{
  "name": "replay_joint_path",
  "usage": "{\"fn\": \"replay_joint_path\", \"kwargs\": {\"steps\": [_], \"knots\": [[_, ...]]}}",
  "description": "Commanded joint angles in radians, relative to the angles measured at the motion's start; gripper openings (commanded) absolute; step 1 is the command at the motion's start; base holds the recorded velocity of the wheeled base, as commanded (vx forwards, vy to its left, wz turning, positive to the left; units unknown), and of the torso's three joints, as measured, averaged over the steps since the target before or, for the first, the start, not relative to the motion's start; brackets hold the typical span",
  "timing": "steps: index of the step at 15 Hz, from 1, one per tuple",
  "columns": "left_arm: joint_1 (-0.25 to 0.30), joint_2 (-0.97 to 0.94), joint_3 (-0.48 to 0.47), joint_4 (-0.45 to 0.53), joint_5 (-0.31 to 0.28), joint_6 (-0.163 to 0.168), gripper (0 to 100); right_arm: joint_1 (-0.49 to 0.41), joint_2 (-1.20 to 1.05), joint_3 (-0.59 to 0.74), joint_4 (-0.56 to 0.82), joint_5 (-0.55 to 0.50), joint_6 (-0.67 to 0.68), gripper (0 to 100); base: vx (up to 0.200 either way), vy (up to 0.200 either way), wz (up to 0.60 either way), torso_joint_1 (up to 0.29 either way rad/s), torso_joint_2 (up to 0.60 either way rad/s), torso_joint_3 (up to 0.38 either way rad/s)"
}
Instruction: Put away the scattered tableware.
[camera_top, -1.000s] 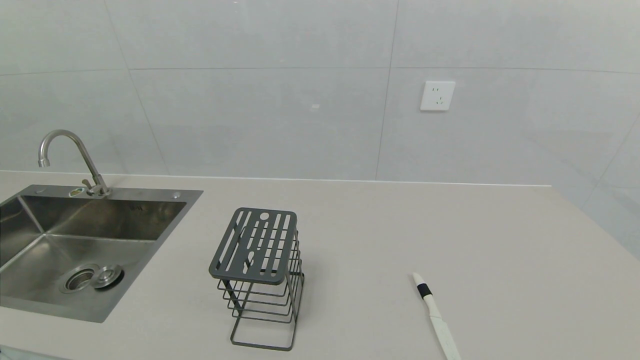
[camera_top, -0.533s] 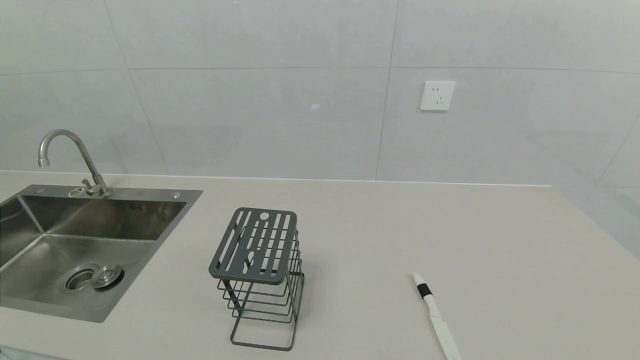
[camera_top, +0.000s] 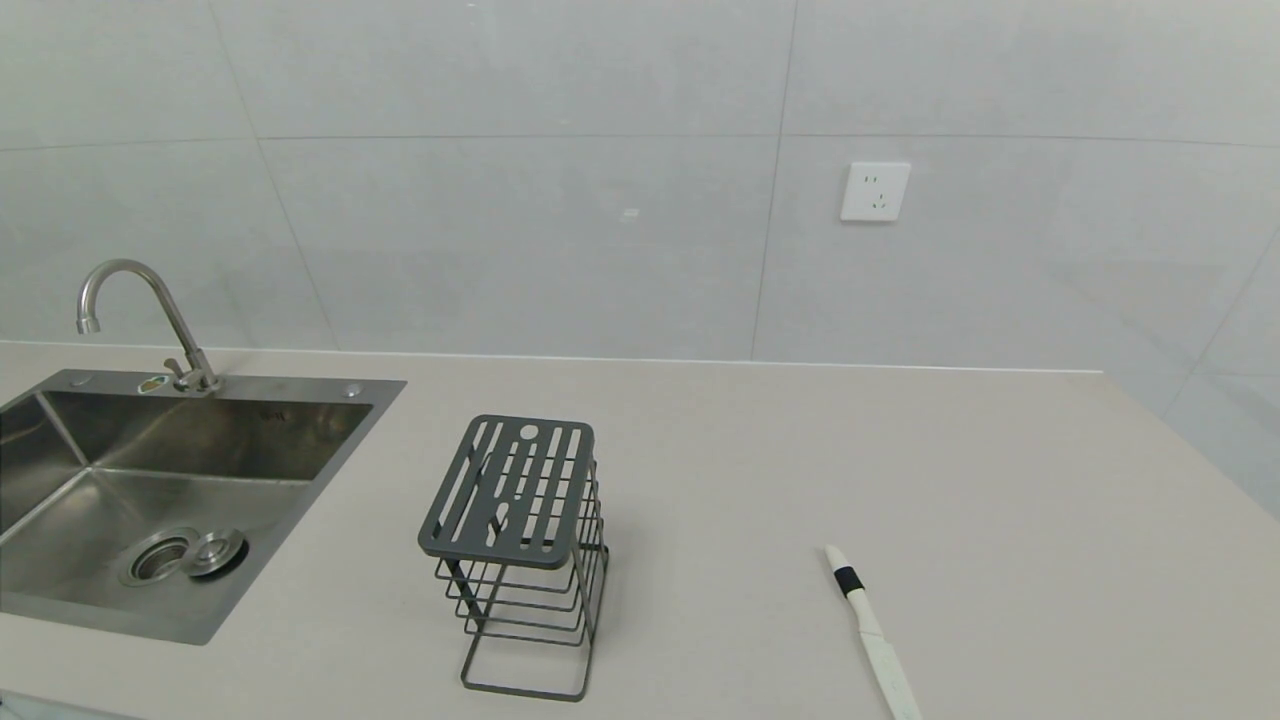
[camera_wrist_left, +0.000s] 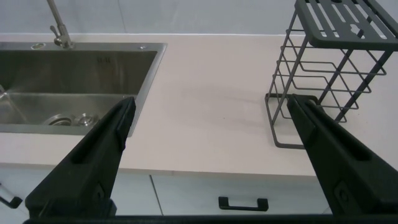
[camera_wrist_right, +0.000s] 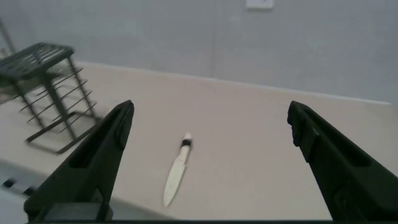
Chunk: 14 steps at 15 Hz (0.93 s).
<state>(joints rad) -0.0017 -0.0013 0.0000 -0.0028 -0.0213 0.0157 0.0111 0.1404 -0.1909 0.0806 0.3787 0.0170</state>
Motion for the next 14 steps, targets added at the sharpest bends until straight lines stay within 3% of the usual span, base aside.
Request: {"fn": "replay_joint_path", "kwargs": {"steps": [1, 4, 8, 10, 14], "knots": [[0.000, 0.001, 0.000, 0.000, 0.000, 0.000, 100, 0.050, 0.222, -0.022, 0.030, 0.042, -0.005, 100, 0.000, 0.000, 0.00, 0.000, 0.00, 0.000], [0.000, 0.001, 0.000, 0.000, 0.000, 0.000, 100, 0.113, 0.300, -0.022, 0.019, 0.039, -0.012, 100, 0.000, 0.000, 0.00, 0.000, 0.00, 0.000], [0.000, 0.001, 0.000, 0.000, -0.016, -0.002, 100, 0.119, 0.329, -0.038, 0.018, 0.039, -0.015, 100, 0.000, 0.000, 0.00, 0.000, 0.00, 0.000], [0.000, 0.001, 0.000, 0.000, -0.016, -0.005, 100, 0.125, 0.404, -0.068, 0.007, 0.037, -0.078, 100, 0.000, 0.000, 0.00, 0.000, 0.00, 0.000], [0.000, 0.001, 0.000, 0.000, -0.016, -0.005, 100, 0.144, 0.639, -0.071, -0.191, 0.040, -0.154, 100, 0.000, 0.000, 0.00, 0.000, 0.00, 0.000]]}}
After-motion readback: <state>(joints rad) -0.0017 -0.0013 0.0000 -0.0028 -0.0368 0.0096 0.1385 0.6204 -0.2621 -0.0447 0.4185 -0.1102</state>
